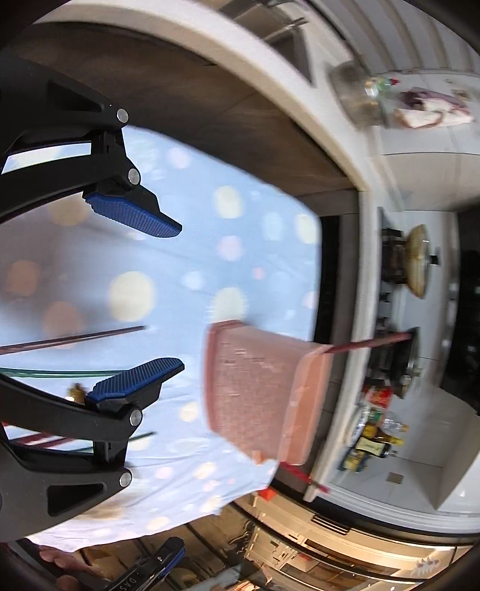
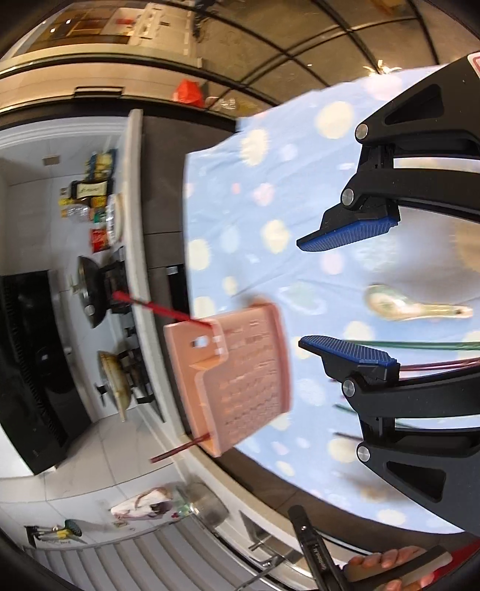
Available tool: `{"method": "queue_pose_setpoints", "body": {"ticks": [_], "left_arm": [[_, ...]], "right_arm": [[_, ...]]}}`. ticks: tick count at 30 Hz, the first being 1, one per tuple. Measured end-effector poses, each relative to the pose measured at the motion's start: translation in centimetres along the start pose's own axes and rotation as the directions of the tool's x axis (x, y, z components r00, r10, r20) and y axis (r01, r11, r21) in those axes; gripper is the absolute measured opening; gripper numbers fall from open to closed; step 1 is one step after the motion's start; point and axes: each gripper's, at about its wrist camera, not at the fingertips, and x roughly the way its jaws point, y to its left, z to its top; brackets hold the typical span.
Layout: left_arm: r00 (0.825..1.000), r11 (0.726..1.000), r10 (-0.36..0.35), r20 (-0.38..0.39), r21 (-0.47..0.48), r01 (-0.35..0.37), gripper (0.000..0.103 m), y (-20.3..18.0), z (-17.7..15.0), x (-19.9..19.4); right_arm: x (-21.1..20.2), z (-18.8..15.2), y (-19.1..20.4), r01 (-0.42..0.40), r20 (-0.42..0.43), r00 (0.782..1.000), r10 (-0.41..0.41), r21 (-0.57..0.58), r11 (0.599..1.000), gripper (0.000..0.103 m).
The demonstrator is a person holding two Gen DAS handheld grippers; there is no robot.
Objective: Organize utensils
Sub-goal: 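Grasp the brown wooden chopstick with the left tool while the right tool grasps the white ceramic spoon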
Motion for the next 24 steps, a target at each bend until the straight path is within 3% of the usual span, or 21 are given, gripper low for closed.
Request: {"method": "queue_pose_setpoints", "body": {"ticks": [5,12,19,24], "left_arm": [[0.992,1.000,-0.014,-0.127,-0.006,0.013,0.064,0.1,-6.3,1.2],[0.978,0.999,-0.047,-0.202,0.012,0.051,0.064,-1.4,-12.4,0.5],[0.971,0.997,-0.029,-0.236,0.064,0.046,0.058,-2.5,-15.3,0.6],[0.977,0.993,0.006,-0.215,0.117,0.020,0.056,-3.3,-16.0,0.1]], "right_arm": [[-0.1,-5.2,-0.7,0.039,-0.049,0.998,-0.039,0.012,0.999,0.047],[-0.5,-10.0,-0.5,0.044,-0.100,0.994,-0.042,0.014,0.999,0.047],[-1.4,-12.1,-0.3,0.037,-0.117,0.992,-0.035,0.015,0.999,0.047],[-1.8,-12.7,-0.2,0.038,-0.126,0.991,-0.036,0.011,0.999,0.047]]}}
